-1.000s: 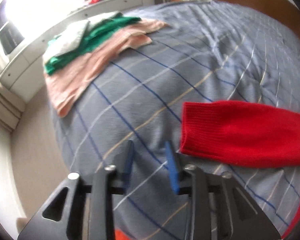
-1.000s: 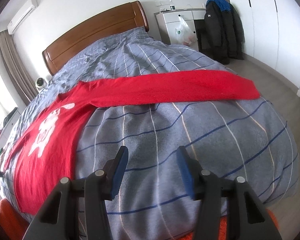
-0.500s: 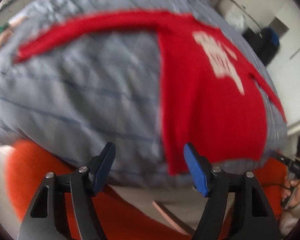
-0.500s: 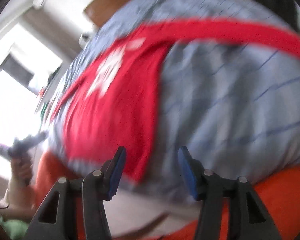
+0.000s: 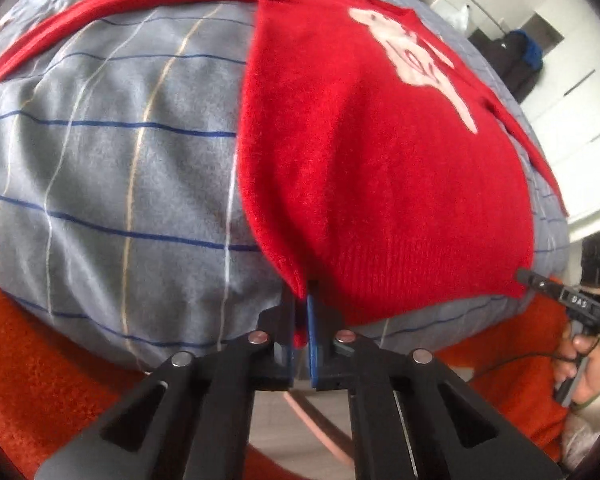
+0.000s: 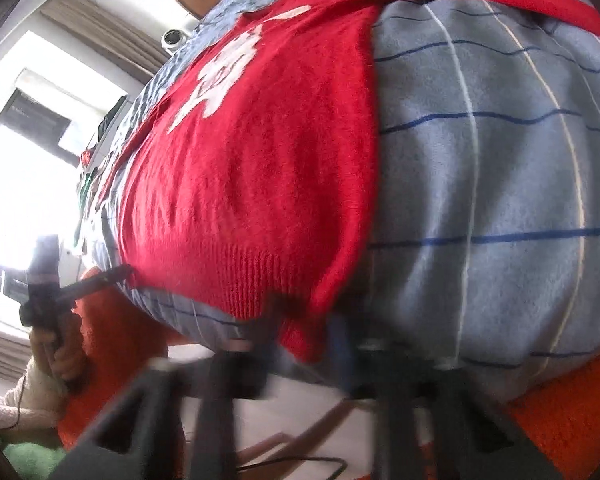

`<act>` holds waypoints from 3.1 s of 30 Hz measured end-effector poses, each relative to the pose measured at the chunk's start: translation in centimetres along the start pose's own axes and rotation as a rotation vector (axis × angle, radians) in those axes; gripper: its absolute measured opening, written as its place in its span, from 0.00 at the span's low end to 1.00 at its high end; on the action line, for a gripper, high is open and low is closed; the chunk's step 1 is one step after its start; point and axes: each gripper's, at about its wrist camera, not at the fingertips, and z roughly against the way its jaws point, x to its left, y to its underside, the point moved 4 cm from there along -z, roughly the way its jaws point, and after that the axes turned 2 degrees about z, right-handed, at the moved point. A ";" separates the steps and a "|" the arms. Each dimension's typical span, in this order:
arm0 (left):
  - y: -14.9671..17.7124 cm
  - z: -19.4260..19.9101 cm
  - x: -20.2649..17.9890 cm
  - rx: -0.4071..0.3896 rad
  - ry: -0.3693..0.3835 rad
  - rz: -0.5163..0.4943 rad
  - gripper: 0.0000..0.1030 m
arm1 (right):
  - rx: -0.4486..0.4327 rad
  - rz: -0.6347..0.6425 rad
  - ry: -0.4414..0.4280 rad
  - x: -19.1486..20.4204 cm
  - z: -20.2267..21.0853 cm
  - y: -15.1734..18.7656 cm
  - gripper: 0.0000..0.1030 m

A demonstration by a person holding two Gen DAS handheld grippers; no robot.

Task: Fold small clothes

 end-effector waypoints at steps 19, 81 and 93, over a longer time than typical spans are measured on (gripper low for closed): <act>1.6 -0.2 0.4 0.039 -0.168 -0.101 0.29 | 0.112 0.049 0.210 -0.4 -0.7 0.9 0.13; -9.5 0.7 8.8 -0.303 -0.375 0.013 1.00 | -0.371 0.014 0.562 -7.3 4.6 -5.8 0.84; -9.5 0.5 8.7 -0.303 -0.388 0.007 1.00 | -0.357 0.030 0.566 -7.1 4.0 -5.9 0.90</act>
